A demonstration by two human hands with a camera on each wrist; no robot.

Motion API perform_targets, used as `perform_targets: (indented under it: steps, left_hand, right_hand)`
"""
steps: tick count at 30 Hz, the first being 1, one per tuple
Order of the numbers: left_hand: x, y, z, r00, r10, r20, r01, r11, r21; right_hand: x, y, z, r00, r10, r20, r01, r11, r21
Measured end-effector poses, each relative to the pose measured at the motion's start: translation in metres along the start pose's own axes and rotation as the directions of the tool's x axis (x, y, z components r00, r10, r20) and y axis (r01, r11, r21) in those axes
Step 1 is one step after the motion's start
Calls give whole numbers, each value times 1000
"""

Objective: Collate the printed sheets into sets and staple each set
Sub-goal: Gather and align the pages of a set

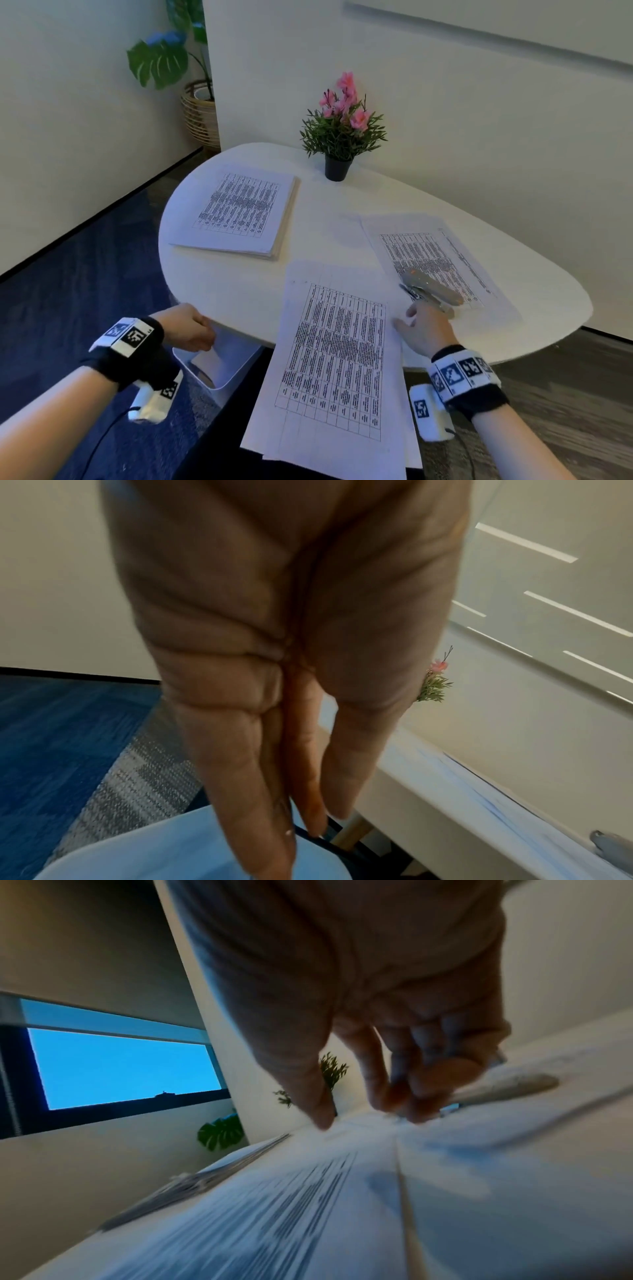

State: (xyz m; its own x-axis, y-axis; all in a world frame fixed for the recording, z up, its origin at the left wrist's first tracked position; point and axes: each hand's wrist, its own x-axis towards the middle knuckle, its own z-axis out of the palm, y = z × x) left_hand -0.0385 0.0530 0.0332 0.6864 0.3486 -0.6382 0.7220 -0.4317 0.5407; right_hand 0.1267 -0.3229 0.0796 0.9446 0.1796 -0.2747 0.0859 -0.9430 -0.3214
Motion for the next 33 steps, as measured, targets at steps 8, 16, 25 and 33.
perform_targets:
  steps: [8,16,25,33]
  left_hand:
    - [-13,11,3,995,-33,96,24,995,96]
    - [-33,56,23,940,342,-15,-342,939,-30]
    - [-19,75,37,952,299,-72,-302,953,-30]
    - [-66,142,23,642,620,-451,-763,573,-300]
  right_hand:
    - [-37,-25,27,983,127,135,-87,960,-266]
    - [-28,-38,37,985,142,102,-133,987,-92]
    - [-22,-32,13,986,-146,-81,164,768,619]
    - [-30,-57,-53,905,-347,-246,381,406,831]
